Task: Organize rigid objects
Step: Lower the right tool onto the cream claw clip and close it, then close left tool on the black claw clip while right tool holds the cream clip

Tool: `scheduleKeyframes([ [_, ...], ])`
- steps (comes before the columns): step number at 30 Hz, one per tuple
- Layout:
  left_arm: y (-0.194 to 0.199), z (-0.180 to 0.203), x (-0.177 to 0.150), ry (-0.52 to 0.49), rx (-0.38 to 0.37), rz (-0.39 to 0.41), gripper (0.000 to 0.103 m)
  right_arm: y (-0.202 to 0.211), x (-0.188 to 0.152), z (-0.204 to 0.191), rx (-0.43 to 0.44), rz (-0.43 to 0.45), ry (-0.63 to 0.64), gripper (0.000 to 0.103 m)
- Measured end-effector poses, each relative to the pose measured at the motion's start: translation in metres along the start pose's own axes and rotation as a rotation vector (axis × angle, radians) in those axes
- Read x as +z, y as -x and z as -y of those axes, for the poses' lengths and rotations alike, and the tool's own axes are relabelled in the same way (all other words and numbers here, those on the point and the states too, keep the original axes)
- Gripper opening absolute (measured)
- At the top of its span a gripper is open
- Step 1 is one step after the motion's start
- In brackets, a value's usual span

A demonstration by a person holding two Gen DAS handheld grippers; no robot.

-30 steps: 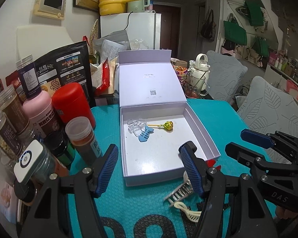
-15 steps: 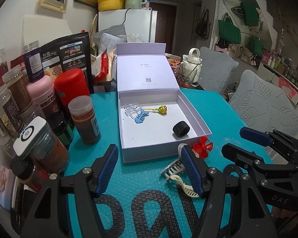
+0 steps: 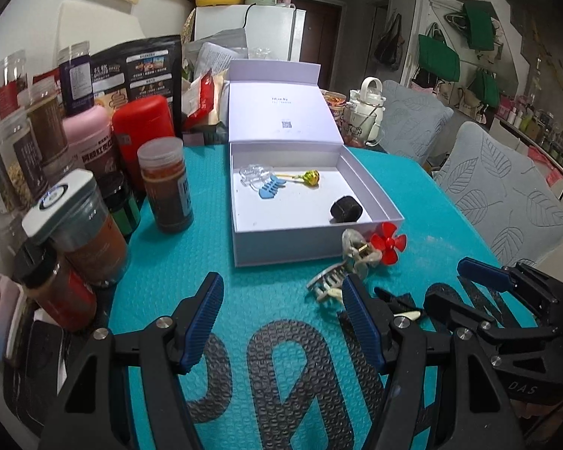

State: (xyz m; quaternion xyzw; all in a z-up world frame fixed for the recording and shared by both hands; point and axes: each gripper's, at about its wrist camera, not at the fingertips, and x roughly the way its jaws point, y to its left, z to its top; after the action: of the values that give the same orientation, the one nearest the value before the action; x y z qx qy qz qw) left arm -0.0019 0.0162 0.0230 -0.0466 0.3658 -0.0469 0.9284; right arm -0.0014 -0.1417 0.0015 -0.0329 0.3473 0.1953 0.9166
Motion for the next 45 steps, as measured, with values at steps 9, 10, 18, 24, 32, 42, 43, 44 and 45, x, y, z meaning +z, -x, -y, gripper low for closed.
scheduleKeyframes([
  [9, -0.013, -0.012, -0.021, 0.021, 0.004, -0.053, 0.065, -0.029, -0.021, 0.001, 0.058, -0.079, 0.004, 0.058],
  [10, -0.015, -0.013, -0.022, 0.025, 0.005, -0.058, 0.065, -0.035, -0.023, 0.001, 0.070, -0.088, 0.003, 0.058],
  [18, -0.033, -0.025, -0.034, 0.059, 0.021, -0.103, 0.065, -0.070, -0.028, -0.004, 0.083, -0.180, 0.060, 0.049],
  [24, -0.039, -0.030, -0.034, 0.069, 0.010, -0.117, 0.065, -0.094, -0.032, -0.009, 0.080, -0.274, 0.099, 0.049],
  [32, -0.040, -0.028, -0.031, 0.067, -0.008, -0.109, 0.065, -0.081, -0.037, -0.007, 0.083, -0.219, 0.110, 0.024],
  [42, -0.048, 0.008, -0.025, 0.022, -0.077, -0.108, 0.065, -0.030, -0.045, 0.036, 0.036, -0.151, -0.037, 0.024],
  [43, -0.049, 0.015, -0.025, 0.010, -0.088, -0.107, 0.065, -0.026, -0.046, 0.043, 0.020, -0.146, -0.049, 0.024],
  [44, -0.050, 0.021, -0.024, 0.001, -0.097, -0.107, 0.065, -0.023, -0.047, 0.049, 0.012, -0.143, -0.060, 0.024],
  [45, -0.052, 0.029, -0.024, -0.011, -0.111, -0.107, 0.065, -0.020, -0.049, 0.057, 0.002, -0.138, -0.078, 0.024],
])
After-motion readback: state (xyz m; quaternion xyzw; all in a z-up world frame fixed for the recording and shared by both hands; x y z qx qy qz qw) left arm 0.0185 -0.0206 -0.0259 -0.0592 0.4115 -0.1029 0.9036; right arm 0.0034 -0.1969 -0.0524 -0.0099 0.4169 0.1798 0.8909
